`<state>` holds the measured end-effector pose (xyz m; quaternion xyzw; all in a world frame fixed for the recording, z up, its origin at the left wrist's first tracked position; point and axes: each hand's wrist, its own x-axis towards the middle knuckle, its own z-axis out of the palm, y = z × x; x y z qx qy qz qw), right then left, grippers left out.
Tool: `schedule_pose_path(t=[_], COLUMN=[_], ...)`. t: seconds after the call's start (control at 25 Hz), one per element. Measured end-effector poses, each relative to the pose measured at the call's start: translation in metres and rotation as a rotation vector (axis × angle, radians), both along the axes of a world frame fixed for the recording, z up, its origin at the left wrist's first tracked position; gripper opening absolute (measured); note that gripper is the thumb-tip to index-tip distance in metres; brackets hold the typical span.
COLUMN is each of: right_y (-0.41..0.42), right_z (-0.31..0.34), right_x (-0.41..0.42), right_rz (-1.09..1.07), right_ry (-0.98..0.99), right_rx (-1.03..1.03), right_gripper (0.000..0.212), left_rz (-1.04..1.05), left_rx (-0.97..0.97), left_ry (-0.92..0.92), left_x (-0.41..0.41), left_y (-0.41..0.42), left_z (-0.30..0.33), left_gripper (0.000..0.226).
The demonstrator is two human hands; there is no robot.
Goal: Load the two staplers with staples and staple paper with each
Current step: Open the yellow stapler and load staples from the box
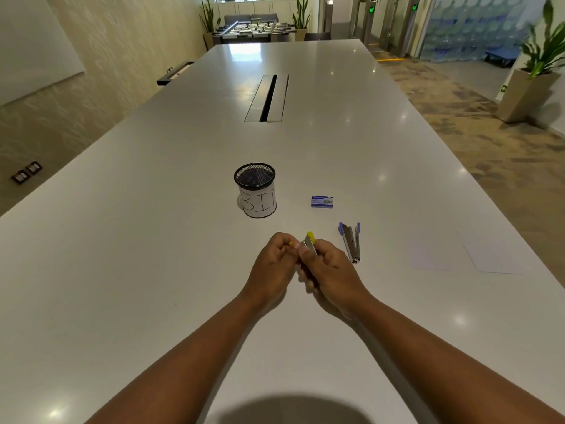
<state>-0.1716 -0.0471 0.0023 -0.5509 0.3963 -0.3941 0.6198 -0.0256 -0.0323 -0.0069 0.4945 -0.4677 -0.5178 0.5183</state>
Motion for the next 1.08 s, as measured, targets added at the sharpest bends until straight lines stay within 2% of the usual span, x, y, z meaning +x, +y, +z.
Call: schedule_pose_path(t=[0.04,0.12,0.24,0.4,0.56,0.68,0.84,0.96,1.08], right_y=[-0.001,-0.002,0.000,0.005,0.008,0.010,0.010,0.008,0.009], right_z=[0.001,0.001,0.001,-0.002,-0.003,-0.003,0.001,-0.003,-0.010], right_x=[0.001,0.002,0.002,0.003,0.004,0.004,0.002,0.001,0.002], right_rz=[0.010,0.030,-0.022,-0.093,-0.114,-0.134,-0.182,-0.176,-0.165], right_ry=[0.076,0.176,0.162,0.177,0.190,0.191,0.036,-0.040,-0.142], right_rx=[-0.056,-0.134,-0.129,-0.221,-0.290,-0.312,-0.251,-0.216,-0.181], right_gripper=[0.043,0.040,0.043,0.043,0.036,0.032,0.030,0.033,0.032], left_rz=[0.010,0.077,0.194,0.273,0.313,0.337,0.355,0.318,0.279], left_rx=[-0.006,-0.042,-0.086,-0.125,-0.193,-0.202,-0.156,-0.134,-0.067], left_ry=[-0.043,-0.258,-0.586,-0.713,-0.738,-0.751,-0.715,-0.622,-0.352], left_x=[-0.002,-0.004,-0.012,-0.017,-0.019,-0.021,-0.021,-0.019,-0.012], left_y=[0.001,0.001,-0.001,-0.001,0.001,0.004,0.003,0.003,-0.003], left_z=[0.001,0.000,-0.001,-0.002,-0.002,-0.003,-0.005,-0.005,-0.007], left_gripper=[0.022,0.031,0.042,0.053,0.054,0.046,0.039,0.040,0.037])
